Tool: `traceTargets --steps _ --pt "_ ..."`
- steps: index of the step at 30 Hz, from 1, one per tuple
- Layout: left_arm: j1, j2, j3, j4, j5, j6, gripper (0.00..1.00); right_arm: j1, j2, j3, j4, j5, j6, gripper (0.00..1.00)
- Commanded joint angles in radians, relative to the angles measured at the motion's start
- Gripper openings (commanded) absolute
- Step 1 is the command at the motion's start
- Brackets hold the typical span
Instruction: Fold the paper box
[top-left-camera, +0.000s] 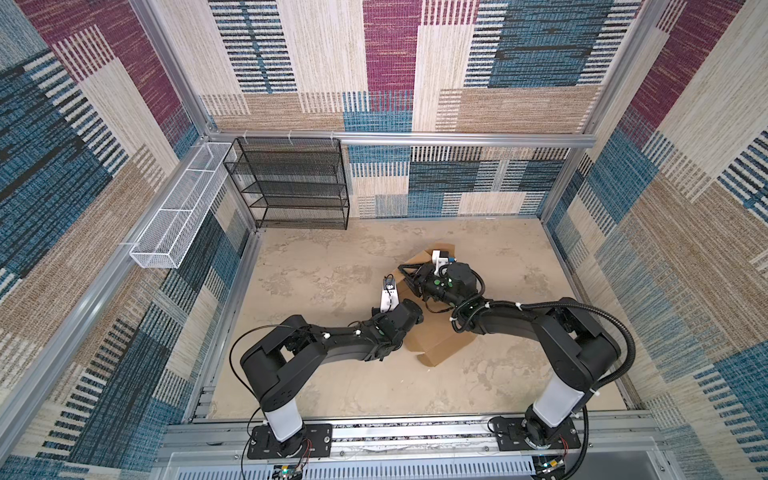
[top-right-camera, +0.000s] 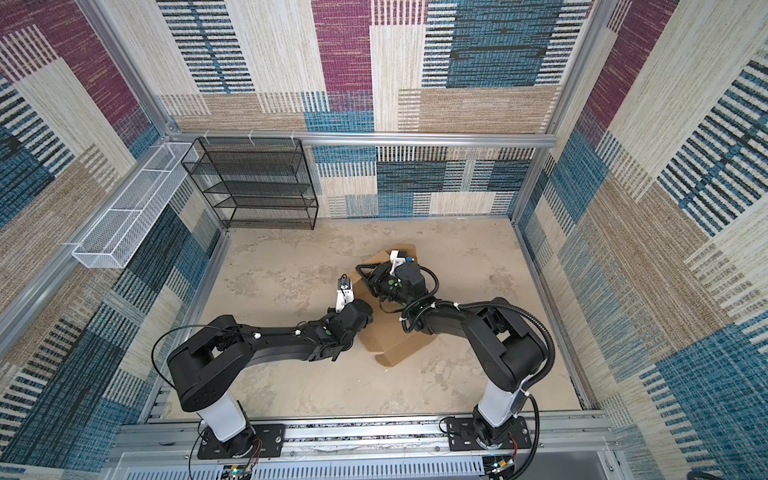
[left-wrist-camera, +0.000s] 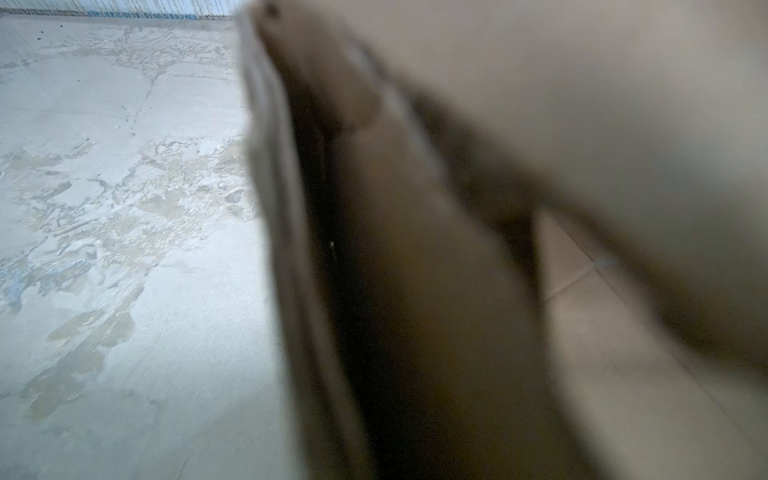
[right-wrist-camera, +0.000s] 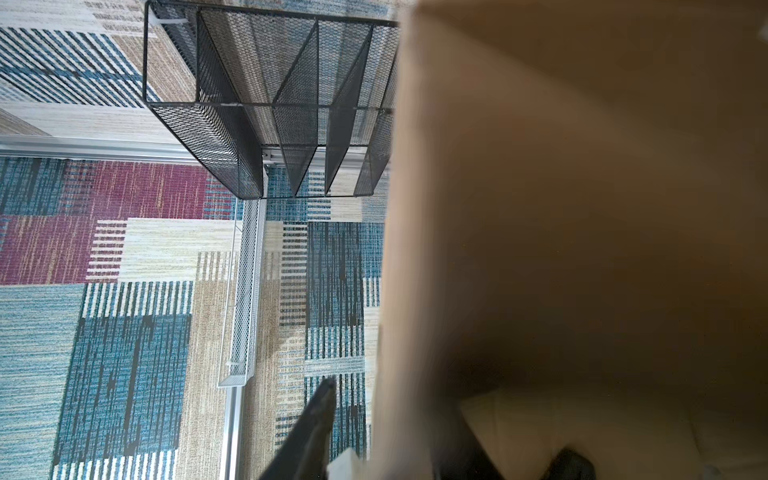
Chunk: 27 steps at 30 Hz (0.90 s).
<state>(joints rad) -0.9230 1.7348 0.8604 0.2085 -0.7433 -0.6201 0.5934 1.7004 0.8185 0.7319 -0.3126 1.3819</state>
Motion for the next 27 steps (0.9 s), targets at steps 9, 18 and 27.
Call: traceTargets --steps 9,18,27 --pt "0.034 -0.052 -0.04 -0.019 0.004 0.056 0.0 0.014 -0.238 -0.033 -0.301 0.106 -0.122 0.63" --pt "0.099 -0.086 -0.114 0.075 0.127 0.155 0.0 0.013 -0.487 -0.07 -0.589 0.21 -0.274 0.66" --pt "0.114 -0.121 -0.207 0.264 0.232 0.336 0.0 0.002 -0.334 0.218 -0.776 0.222 -0.625 0.27"
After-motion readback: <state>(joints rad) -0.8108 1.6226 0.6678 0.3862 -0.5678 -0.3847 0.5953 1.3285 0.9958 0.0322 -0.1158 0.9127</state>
